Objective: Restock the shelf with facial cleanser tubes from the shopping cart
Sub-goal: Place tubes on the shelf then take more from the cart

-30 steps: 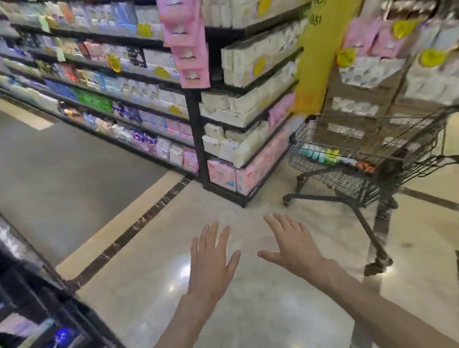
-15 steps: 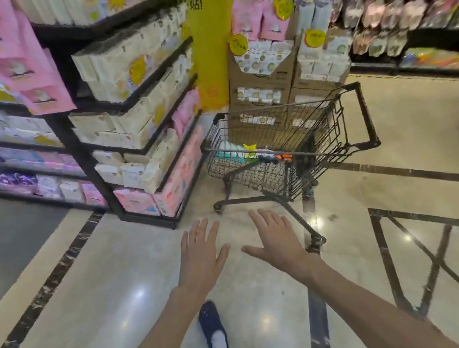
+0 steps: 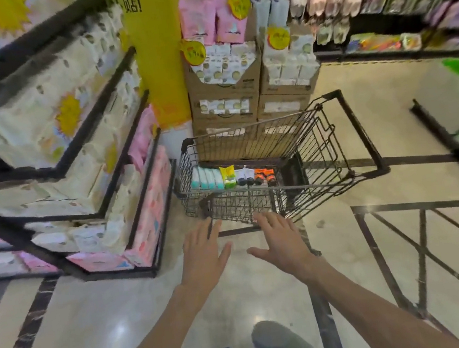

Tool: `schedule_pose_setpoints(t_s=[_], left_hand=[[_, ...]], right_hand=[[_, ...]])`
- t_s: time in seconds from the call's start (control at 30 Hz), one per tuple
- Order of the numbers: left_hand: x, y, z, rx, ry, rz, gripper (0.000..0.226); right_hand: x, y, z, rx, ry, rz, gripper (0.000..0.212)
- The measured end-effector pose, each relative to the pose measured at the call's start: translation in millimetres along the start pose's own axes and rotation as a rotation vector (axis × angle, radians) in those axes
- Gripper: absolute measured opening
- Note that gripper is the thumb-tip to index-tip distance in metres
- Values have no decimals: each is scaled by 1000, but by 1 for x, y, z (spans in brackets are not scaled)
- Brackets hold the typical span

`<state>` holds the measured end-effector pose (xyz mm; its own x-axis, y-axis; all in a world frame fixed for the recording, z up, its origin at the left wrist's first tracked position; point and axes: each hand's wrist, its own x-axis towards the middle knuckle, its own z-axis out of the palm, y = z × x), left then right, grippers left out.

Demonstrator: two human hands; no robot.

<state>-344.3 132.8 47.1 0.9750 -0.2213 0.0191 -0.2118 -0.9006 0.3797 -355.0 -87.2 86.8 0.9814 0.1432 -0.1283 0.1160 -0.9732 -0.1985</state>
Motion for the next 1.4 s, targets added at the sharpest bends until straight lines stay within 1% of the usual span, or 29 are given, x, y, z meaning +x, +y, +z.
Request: schedule_pose_setpoints(t_s=[0.13, 0.37, 0.5, 0.57, 0.7, 0.77, 0.9, 1.07, 1.17, 1.3, 1.4], left_hand=[[67, -23, -2, -42, -27, 6, 62], [192, -61, 16, 9, -76, -10, 61], [263, -71, 26, 0, -152, -62, 63], [295, -75, 31, -17, -161, -80, 64], [358, -88, 53, -35, -221, -137, 67], [384, -97, 67, -62, -264, -174, 69], [427, -113, 96, -83, -319, -243, 66], [478, -156, 163, -74, -418, -354, 59], [504, -189, 215, -16, -424, -334, 54], [540, -223, 274, 47, -432, -307, 64], [569, -240, 306, 128, -421, -255, 65]], right_hand=[[66, 5, 0, 14, -11, 23, 88], [196, 33, 10, 63, -35, 31, 89], [275, 57, 15, 93, -119, 47, 89], [311, 68, 15, 110, -148, 57, 89], [379, 88, 19, 117, -222, 33, 88], [408, 95, 32, 139, -266, 33, 89], [454, 103, 70, 153, -368, 59, 90], [493, 117, 130, 201, -434, 93, 86], [509, 131, 173, 224, -450, 85, 85], [524, 154, 222, 238, -478, 95, 86], [531, 167, 251, 236, -473, 104, 90]])
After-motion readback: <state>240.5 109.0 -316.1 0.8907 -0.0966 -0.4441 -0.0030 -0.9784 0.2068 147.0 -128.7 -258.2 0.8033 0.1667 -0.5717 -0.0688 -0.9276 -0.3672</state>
